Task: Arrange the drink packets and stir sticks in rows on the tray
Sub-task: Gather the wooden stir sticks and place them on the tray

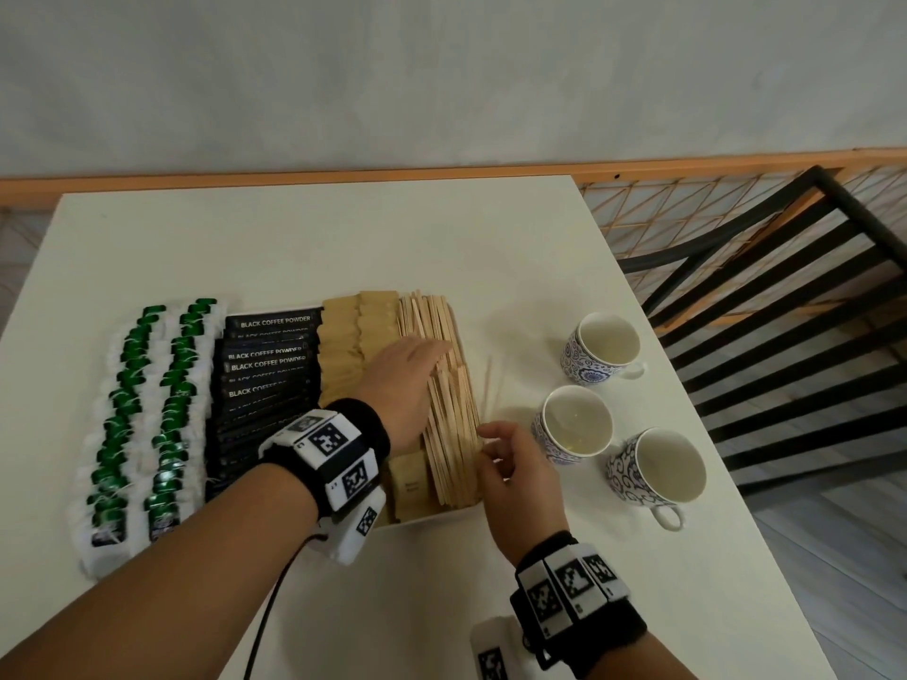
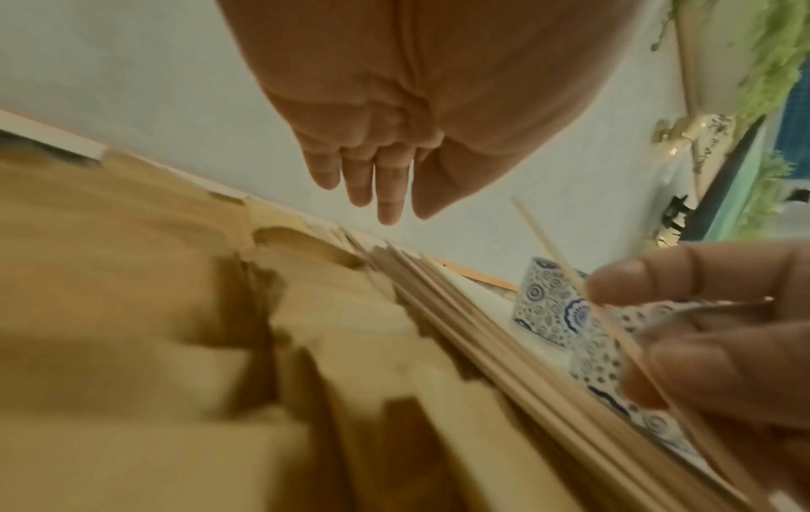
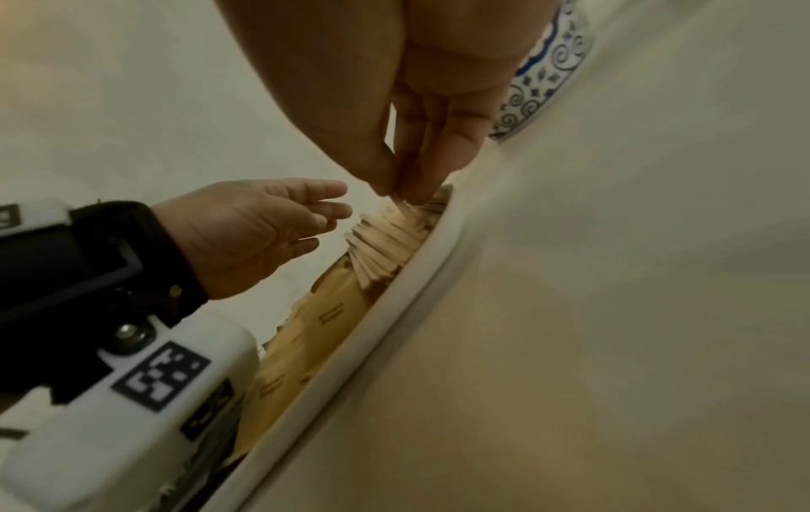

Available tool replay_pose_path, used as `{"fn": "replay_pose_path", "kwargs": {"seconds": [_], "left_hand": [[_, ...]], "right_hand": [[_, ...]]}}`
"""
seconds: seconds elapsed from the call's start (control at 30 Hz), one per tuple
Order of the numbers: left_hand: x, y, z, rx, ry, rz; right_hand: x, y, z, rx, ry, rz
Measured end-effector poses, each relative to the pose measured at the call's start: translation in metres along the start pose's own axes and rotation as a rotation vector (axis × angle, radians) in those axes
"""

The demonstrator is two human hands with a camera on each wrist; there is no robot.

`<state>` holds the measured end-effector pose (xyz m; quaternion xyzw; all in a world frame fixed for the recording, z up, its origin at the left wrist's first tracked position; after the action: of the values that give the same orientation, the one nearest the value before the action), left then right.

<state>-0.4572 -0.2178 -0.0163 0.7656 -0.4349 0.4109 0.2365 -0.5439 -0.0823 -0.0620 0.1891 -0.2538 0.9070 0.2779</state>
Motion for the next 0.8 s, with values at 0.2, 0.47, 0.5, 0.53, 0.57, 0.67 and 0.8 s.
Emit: {"fn": "replay_pose_path", "kwargs": {"seconds": [0.2,0.47,0.5,0.53,0.57,0.67,0.8], "left_hand": [[0.003,-0.003,0.007,0.004,-0.029,0.011],[-0.027,0.003,-0.003,-0.023,0.114,0.275],[-0.030,0.005,-0.002,-0.021,0.140,0.293],[-0.032,0.006,-0.001,-0.018,0.162,0.309],[-0.034,0.008,-0.001,-0.020,0.183,0.320],[-0.039,0.015,-0.003,-0.039,0.221,0.339],[-0.045,0.022,-0.001,-0.029,0.250,0.374]], "right_hand": [[-0.013,-0.001,0.021,0.131,-0.263,0.015],[-0.009,-0.008,0.009,0.162,-0.357,-0.093],[-0.011,-0.008,0.006,0.131,-0.368,-0.063],[-0.013,-0.007,0.005,0.105,-0.391,-0.034],[-0.015,-0.007,0.004,0.091,-0.418,-0.010],[-0.020,-0.002,0.006,0.104,-0.470,0.002],[-0.023,-0.001,0.007,0.130,-0.498,-0.030]]}}
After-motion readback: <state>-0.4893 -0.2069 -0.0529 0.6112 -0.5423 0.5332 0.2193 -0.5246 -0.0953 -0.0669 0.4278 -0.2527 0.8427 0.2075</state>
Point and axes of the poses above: each hand's wrist, its own y-axis towards the middle knuckle, its own x-axis out of the back of the hand, z = x × y, the point moved 9 cm from there along y, towards the middle knuckle, and after that the axes turned 15 degrees about -x, right-handed, at the moved point
